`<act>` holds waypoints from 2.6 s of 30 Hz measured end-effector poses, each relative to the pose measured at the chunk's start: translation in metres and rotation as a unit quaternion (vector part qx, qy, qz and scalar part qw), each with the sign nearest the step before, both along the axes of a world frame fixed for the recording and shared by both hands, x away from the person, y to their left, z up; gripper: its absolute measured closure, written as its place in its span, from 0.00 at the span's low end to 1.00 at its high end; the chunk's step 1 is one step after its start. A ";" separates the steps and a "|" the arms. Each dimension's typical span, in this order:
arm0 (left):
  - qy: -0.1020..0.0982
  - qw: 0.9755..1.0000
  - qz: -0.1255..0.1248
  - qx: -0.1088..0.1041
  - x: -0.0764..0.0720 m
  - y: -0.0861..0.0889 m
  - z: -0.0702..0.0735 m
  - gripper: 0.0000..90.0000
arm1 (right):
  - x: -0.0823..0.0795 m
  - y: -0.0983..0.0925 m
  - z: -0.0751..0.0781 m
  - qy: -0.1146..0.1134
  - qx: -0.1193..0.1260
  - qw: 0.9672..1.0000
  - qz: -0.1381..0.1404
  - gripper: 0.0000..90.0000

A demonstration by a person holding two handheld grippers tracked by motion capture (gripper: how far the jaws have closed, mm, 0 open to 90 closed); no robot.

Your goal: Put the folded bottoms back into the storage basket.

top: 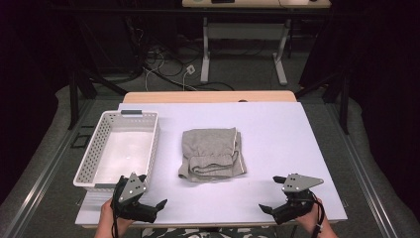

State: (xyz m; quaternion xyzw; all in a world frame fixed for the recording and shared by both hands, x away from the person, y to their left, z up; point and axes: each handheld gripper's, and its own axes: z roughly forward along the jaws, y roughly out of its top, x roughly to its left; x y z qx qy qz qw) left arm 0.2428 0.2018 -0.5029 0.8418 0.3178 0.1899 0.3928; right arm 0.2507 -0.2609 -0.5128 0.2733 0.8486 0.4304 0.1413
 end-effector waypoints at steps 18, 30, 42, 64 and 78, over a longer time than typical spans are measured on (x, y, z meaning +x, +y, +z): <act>0.004 1.000 -0.016 0.008 0.002 -0.016 0.000 0.00 | 0.004 0.006 -0.001 0.009 -0.006 1.000 0.001 0.00; -0.003 1.000 -0.019 0.004 0.013 -0.032 0.007 0.00 | 0.016 0.011 0.002 0.016 -0.004 1.000 -0.008 0.00; 0.007 1.000 -0.028 0.004 0.028 -0.053 0.008 0.00 | 0.034 0.017 0.006 0.025 -0.012 0.999 -0.016 0.00; 0.034 0.999 -0.015 -0.002 0.058 -0.081 0.007 0.00 | 0.067 0.033 0.003 0.052 -0.011 0.998 -0.024 0.00; 0.048 0.999 0.017 0.017 0.084 -0.098 -0.003 0.00 | 0.088 0.045 0.000 0.073 -0.008 0.996 -0.044 0.00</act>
